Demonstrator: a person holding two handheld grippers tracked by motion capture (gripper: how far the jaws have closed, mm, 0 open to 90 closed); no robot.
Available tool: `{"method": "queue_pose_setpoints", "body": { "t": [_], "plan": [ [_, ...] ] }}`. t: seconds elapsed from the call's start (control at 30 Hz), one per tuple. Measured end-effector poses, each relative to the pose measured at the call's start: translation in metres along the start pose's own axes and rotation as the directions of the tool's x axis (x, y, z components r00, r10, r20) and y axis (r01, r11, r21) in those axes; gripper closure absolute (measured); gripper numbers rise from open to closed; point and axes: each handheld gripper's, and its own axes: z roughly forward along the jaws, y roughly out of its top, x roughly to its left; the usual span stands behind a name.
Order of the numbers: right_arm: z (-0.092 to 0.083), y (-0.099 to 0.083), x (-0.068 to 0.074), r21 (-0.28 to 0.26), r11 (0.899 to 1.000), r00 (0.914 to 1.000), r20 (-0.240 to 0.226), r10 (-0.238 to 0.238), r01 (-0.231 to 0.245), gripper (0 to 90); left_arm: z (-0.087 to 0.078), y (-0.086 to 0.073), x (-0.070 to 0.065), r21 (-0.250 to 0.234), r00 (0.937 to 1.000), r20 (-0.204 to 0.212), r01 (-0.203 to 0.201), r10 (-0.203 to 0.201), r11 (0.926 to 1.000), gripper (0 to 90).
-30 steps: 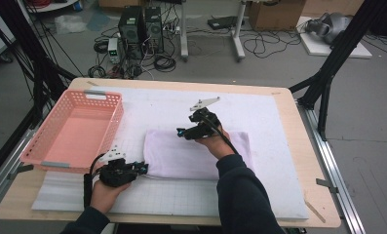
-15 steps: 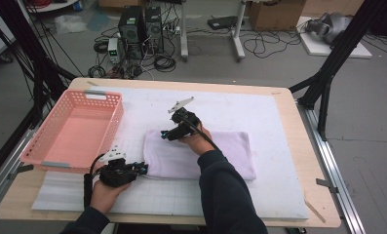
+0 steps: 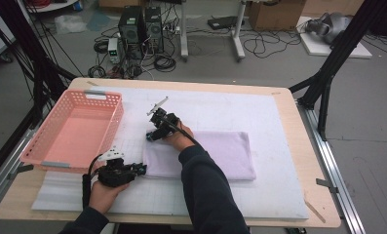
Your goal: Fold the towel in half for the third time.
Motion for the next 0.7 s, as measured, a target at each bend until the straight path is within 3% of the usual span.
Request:
{"method": "queue_pose_setpoints", "body": {
  "t": [0.1,0.17,0.23,0.3,0.4,0.6,0.7],
  "plan": [
    [0.004,0.0,-0.001,0.006,1.0,0.9994,-0.031,0.012,-0.012,56.6,0.0,0.0,0.0,0.003,1.0,-0.003,0.003,-0.003,1.0,80.3],
    [0.001,0.0,-0.001,0.014,1.0,0.9986,-0.048,0.023,-0.023,73.3,0.0,0.0,0.001,0.002,1.0,-0.006,0.005,-0.005,1.0,80.4],
    [-0.002,0.001,0.001,0.024,1.0,0.9987,-0.048,-0.016,0.017,81.2,-0.002,0.001,0.002,0.0,1.0,-0.004,0.005,-0.005,1.0,80.7],
    [-0.004,0.002,0.003,0.012,0.999,0.999,-0.033,-0.032,0.032,81.9,-0.006,0.003,0.003,-0.02,0.9999,-0.001,0.014,-0.014,0.9997,81.0],
    [-0.012,0.003,0.002,-0.055,0.998,0.9989,-0.046,-0.005,0.002,82.0,-0.016,0.008,0.001,-0.061,0.9999,0.005,0.014,-0.014,0.9981,81.4],
    [-0.039,0.005,-0.001,-0.177,0.984,0.9981,-0.061,0.013,-0.024,81.9,-0.025,0.016,-0.004,-0.145,0.9995,0.03,0.01,-0.006,0.9894,81.5],
    [-0.052,0.003,-0.003,-0.211,0.977,0.9983,-0.057,0.012,-0.024,81.9,-0.023,0.021,-0.009,-0.172,0.9968,0.077,0.032,-0.019,0.9845,81.6]
  ]
}}
